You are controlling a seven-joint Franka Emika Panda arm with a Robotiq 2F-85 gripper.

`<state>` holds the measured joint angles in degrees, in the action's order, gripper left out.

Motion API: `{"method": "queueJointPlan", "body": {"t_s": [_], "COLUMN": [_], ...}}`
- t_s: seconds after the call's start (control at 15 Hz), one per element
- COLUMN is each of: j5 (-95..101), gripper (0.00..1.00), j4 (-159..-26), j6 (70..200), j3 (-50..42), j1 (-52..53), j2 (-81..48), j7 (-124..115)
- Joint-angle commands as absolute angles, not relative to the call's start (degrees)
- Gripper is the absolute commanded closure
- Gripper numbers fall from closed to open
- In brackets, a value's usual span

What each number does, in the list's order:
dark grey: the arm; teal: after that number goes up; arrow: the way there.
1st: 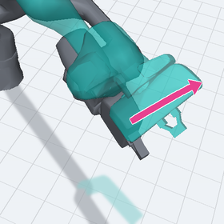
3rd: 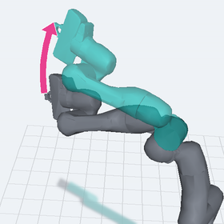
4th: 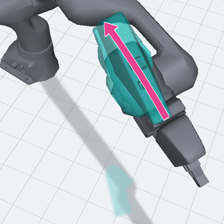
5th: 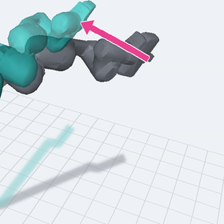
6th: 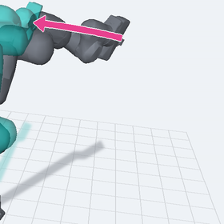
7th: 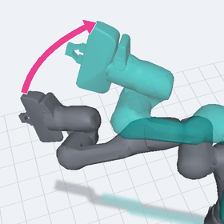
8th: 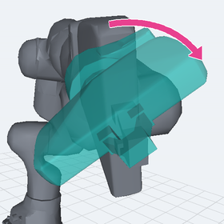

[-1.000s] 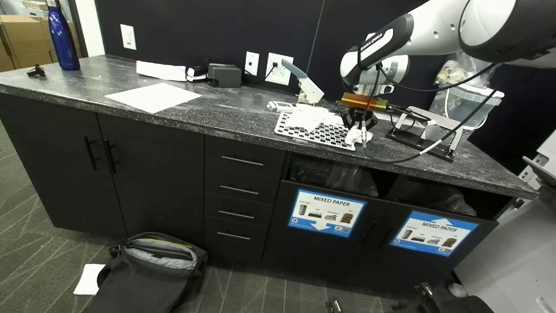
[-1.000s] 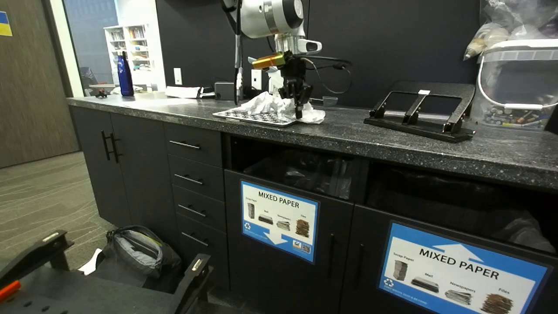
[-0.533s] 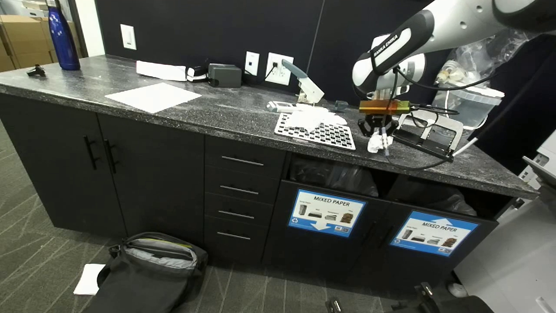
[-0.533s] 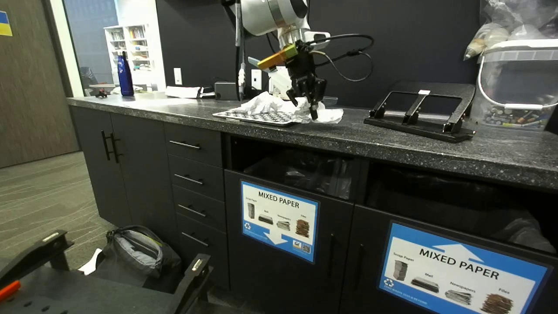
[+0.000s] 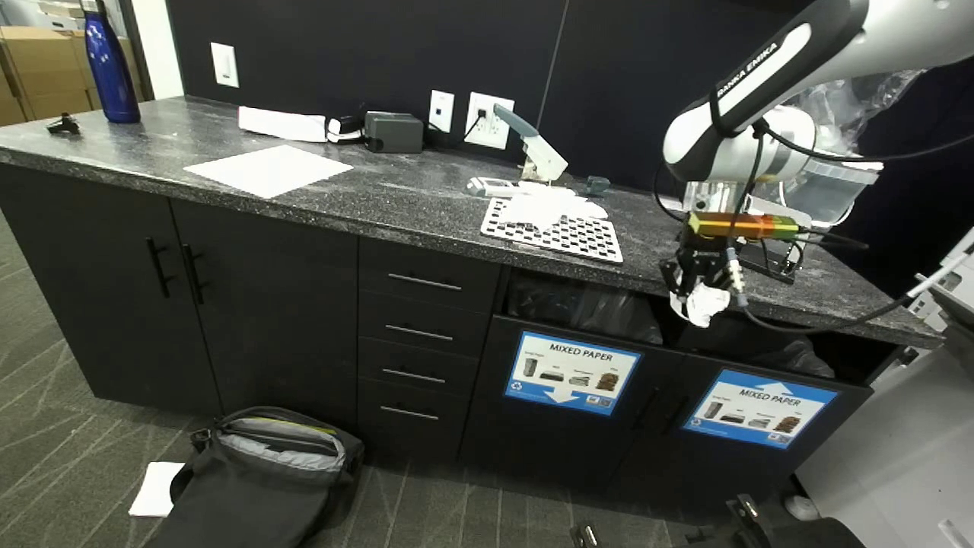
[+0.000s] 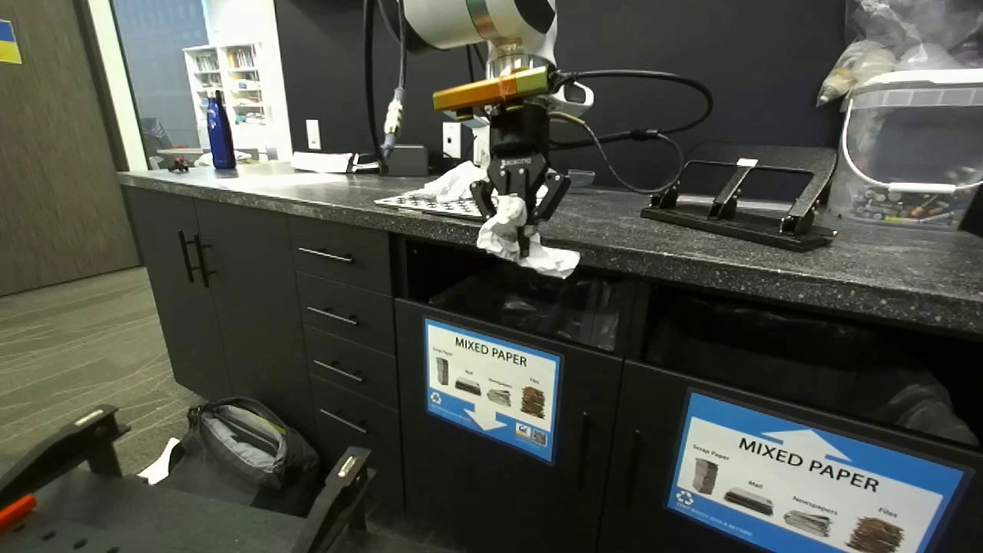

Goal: Put the white pieces of paper in the left bin

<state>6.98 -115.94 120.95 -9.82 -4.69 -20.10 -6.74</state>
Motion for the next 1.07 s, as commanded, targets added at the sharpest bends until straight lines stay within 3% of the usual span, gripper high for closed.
{"method": "queueJointPlan", "body": {"t_s": [0.0,0.4,1.0], "j5": [6.4,4.6,-5.3], "gripper": [0.84,0.86,0.85], "j4": [-130.6,-143.8,-139.3], "j6": [133.1,160.8,202.1], "j3": [-8.9,-7.6,4.4], "j1": [-6.7,-5.7,-9.4], "j2": [-12.9,-14.0,-34.2], "j7": [-2.3,-4.7,-9.0]}}
